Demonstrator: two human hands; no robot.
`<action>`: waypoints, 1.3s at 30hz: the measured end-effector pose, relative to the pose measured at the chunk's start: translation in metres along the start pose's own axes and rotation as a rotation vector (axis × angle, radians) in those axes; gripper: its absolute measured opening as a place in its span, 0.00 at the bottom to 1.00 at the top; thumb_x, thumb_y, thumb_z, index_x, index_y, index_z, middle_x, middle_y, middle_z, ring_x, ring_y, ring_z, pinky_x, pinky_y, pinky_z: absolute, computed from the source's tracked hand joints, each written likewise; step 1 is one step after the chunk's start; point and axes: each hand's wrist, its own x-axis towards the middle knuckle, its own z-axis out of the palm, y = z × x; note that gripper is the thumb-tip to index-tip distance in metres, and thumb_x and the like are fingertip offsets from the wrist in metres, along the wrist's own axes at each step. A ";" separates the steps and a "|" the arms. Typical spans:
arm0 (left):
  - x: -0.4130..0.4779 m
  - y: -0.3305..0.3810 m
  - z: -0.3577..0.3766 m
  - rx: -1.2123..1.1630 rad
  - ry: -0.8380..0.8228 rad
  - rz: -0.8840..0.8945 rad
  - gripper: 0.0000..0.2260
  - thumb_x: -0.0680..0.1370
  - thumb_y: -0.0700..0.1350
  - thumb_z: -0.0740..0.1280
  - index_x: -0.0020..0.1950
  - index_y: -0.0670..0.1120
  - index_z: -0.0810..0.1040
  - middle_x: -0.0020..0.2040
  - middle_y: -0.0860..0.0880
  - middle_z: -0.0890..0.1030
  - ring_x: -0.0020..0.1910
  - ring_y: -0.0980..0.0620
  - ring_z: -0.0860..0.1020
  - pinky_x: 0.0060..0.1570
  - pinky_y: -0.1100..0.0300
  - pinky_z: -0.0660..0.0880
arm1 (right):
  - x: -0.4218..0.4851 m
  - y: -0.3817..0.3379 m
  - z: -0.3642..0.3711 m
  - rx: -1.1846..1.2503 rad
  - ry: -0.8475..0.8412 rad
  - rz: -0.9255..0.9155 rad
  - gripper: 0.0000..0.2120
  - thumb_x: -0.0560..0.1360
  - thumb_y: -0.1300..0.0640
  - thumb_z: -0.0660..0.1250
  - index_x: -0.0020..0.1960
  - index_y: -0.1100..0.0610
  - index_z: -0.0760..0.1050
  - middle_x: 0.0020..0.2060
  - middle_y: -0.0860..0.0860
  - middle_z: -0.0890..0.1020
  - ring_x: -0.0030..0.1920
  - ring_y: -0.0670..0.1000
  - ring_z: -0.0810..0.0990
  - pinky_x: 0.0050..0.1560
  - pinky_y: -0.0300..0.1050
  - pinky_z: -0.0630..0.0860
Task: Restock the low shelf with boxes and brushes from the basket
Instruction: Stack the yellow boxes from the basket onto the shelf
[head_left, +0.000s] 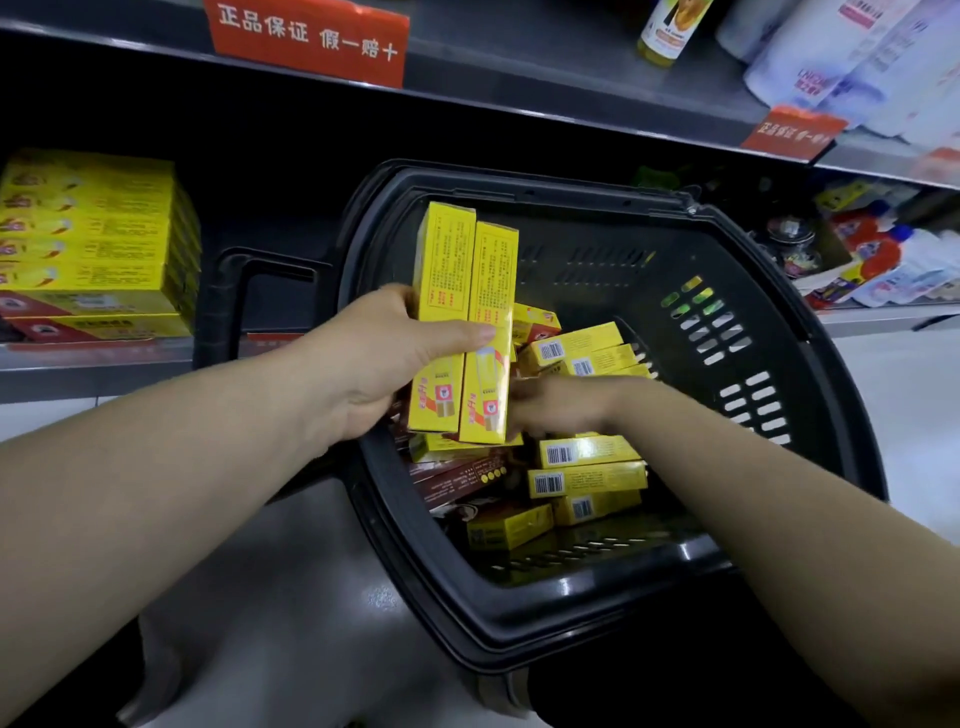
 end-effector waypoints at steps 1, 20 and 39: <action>0.001 -0.001 -0.001 0.002 -0.005 -0.001 0.22 0.69 0.41 0.73 0.62 0.43 0.74 0.51 0.45 0.83 0.49 0.49 0.82 0.46 0.54 0.78 | 0.011 0.008 0.010 -0.288 -0.131 0.091 0.19 0.78 0.43 0.59 0.66 0.49 0.69 0.60 0.47 0.77 0.61 0.51 0.75 0.57 0.44 0.73; 0.009 -0.002 0.002 0.023 -0.062 0.000 0.20 0.70 0.42 0.73 0.58 0.49 0.71 0.49 0.50 0.82 0.39 0.58 0.82 0.30 0.66 0.78 | 0.034 -0.007 0.046 -0.797 -0.519 0.009 0.34 0.72 0.63 0.70 0.74 0.51 0.60 0.66 0.56 0.69 0.63 0.56 0.70 0.48 0.43 0.68; -0.033 0.042 -0.100 -0.256 0.199 0.072 0.07 0.71 0.42 0.71 0.48 0.44 0.80 0.34 0.46 0.84 0.30 0.50 0.83 0.25 0.55 0.78 | -0.029 -0.103 -0.049 0.687 0.525 -0.362 0.13 0.78 0.46 0.59 0.42 0.47 0.80 0.32 0.50 0.79 0.32 0.48 0.79 0.30 0.40 0.75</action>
